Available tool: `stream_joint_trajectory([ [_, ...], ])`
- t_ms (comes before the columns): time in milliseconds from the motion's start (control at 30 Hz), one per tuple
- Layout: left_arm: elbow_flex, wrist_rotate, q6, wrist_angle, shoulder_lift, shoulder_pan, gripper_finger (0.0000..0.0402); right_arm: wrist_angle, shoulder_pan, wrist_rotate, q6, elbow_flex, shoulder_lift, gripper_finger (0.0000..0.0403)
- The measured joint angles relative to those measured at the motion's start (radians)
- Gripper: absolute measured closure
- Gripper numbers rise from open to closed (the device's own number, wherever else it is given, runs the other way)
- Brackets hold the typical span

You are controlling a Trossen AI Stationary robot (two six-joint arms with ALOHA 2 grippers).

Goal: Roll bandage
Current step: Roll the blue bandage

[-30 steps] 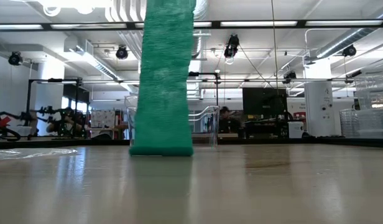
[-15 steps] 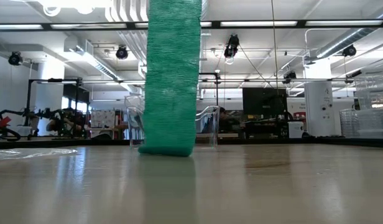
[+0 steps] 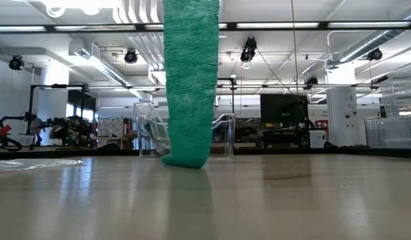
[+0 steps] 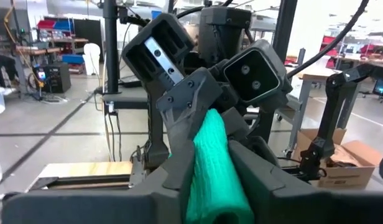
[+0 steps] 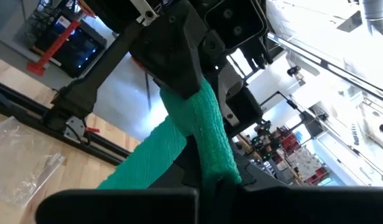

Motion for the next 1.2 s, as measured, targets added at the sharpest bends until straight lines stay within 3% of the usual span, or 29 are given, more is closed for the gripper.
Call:
stream_joint_trajectory([
  [300, 0.0, 0.007, 0.07, -0.015, -0.025, -0.001, 0.0187, 0.028, 0.001, 0.011, 0.016, 0.0, -0.002, 0.0395],
  [467, 0.0, 0.007, 0.093, -0.013, -0.011, -0.001, 0.0161, 0.056, 0.001, 0.008, 0.028, 0.0, -0.002, 0.0394],
  [600, 0.0, 0.005, 0.107, 0.007, -0.009, -0.001, 0.0181, 0.053, 0.001, 0.003, 0.041, 0.0, -0.002, 0.0394],
  [700, 0.0, -0.016, 0.108, 0.019, -0.009, -0.001, 0.0217, 0.051, 0.001, 0.002, 0.064, 0.0, -0.002, 0.0394],
  [933, 0.0, -0.033, 0.117, 0.011, -0.013, 0.0, 0.0377, 0.036, 0.004, -0.032, 0.236, 0.0, -0.001, 0.0389],
  [1067, -0.001, -0.029, 0.146, -0.023, -0.032, -0.001, 0.0381, -0.019, 0.008, -0.121, 0.434, 0.001, -0.013, 0.0356],
  [1200, -0.001, -0.022, 0.212, -0.04, -0.06, -0.001, 0.0391, -0.048, 0.008, -0.251, 0.617, 0.001, -0.053, 0.0291],
])
